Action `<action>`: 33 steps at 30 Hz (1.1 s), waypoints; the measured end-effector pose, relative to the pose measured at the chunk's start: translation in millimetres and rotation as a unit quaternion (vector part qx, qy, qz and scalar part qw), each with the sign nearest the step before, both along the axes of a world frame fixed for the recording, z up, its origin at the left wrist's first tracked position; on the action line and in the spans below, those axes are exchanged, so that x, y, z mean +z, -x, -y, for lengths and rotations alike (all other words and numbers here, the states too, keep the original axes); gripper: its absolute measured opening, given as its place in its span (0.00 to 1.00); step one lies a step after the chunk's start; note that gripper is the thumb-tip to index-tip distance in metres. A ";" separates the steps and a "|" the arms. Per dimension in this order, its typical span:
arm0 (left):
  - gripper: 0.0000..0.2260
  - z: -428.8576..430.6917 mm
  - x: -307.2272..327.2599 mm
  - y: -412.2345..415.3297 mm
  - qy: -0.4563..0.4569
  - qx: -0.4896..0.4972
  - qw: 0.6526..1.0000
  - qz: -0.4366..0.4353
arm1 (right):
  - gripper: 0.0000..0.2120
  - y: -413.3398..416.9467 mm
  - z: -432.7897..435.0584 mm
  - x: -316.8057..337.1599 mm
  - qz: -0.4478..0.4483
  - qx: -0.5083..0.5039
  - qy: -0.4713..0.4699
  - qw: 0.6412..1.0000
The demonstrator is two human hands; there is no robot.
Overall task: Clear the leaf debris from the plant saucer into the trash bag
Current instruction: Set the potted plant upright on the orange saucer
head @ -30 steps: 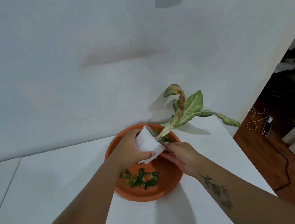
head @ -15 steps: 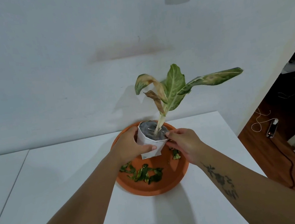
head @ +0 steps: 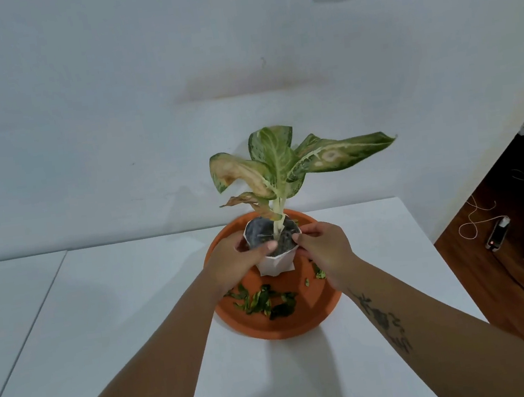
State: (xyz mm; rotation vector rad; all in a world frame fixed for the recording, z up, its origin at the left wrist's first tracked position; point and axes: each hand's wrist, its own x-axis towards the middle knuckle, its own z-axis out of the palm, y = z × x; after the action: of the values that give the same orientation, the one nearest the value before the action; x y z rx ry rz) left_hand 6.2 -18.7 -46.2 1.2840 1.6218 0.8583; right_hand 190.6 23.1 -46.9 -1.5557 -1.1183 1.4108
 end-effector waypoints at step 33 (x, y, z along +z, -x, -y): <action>0.38 17.1 -39.7 6.9 0.067 -0.142 0.887 -0.434 | 0.28 -34.4 -7.9 -38.0 0.574 0.398 -0.260 0.667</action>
State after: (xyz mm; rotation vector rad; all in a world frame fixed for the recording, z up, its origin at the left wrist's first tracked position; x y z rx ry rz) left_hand -0.7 -35.7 -86.0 1.8880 2.0184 -0.0656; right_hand 225.0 31.0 -84.9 -1.4746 -2.9129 0.1764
